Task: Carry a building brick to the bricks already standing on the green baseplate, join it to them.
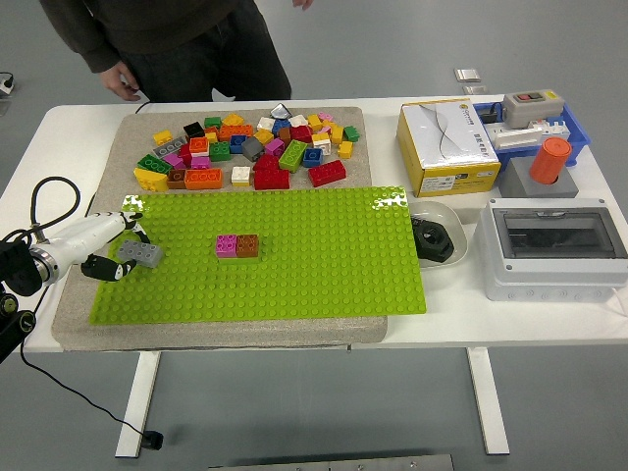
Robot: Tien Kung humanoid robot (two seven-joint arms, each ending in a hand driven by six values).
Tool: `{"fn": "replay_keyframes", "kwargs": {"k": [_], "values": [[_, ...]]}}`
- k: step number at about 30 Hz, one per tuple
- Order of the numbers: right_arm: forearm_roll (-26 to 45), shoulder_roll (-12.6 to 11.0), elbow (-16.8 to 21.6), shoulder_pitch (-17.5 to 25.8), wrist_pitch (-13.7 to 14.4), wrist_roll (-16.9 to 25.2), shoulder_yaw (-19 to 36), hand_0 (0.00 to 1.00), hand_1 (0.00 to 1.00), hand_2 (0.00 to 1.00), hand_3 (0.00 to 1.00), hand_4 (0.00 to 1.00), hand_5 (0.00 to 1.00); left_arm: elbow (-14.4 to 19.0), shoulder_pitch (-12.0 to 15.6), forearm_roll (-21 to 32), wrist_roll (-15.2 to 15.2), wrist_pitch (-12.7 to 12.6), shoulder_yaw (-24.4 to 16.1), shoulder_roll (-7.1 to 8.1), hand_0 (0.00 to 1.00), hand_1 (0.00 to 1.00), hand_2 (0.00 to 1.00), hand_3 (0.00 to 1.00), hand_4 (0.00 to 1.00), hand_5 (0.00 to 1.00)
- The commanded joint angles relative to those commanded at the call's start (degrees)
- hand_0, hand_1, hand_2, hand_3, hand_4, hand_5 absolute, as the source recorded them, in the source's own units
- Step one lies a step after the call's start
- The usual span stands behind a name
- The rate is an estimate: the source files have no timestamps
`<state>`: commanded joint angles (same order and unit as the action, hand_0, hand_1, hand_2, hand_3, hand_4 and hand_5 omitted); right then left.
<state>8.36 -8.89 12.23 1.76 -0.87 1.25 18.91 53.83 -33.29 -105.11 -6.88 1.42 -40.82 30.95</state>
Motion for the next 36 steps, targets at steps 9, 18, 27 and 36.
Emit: {"fn": "replay_keyframes", "kwargs": {"k": [9, 18, 27, 36], "values": [[-0.15, -0.04, 0.04, -0.03, 0.06, 0.0, 0.01, 0.657, 0.649, 0.772, 0.844, 0.811, 0.998, -0.42, 0.25, 1.76, -0.42, -0.06, -0.24, -0.34, 0.994, 0.998, 0.998, 0.488, 0.553, 0.002], [0.04, -0.11, 0.01, 0.0, 0.04, -0.03, -0.26, 0.657, 0.648, 0.771, 0.843, 0.811, 0.998, 0.2, 0.09, 4.49, -0.06, 0.76, -2.03, -0.62, 0.971, 0.998, 0.979, 0.441, 0.666, 0.002], [0.35, -0.11, -0.05, 0.09, -0.04, -0.09, -0.74, 0.657, 0.648, 0.77, 0.845, 0.811, 0.998, 0.26, 0.73, 4.89, 0.38, 0.96, -4.19, -1.13, 0.957, 0.998, 0.97, 0.432, 0.667, 0.002], [0.38, -0.09, -0.16, 0.29, -0.18, -0.15, -0.93, 0.656, 0.647, 0.769, 0.843, 0.811, 0.998, 1.78, 2.05, 2.94, 2.71, 2.26, -7.31, -2.49, 0.944, 0.998, 0.973, 0.426, 0.735, 0.002]]}}
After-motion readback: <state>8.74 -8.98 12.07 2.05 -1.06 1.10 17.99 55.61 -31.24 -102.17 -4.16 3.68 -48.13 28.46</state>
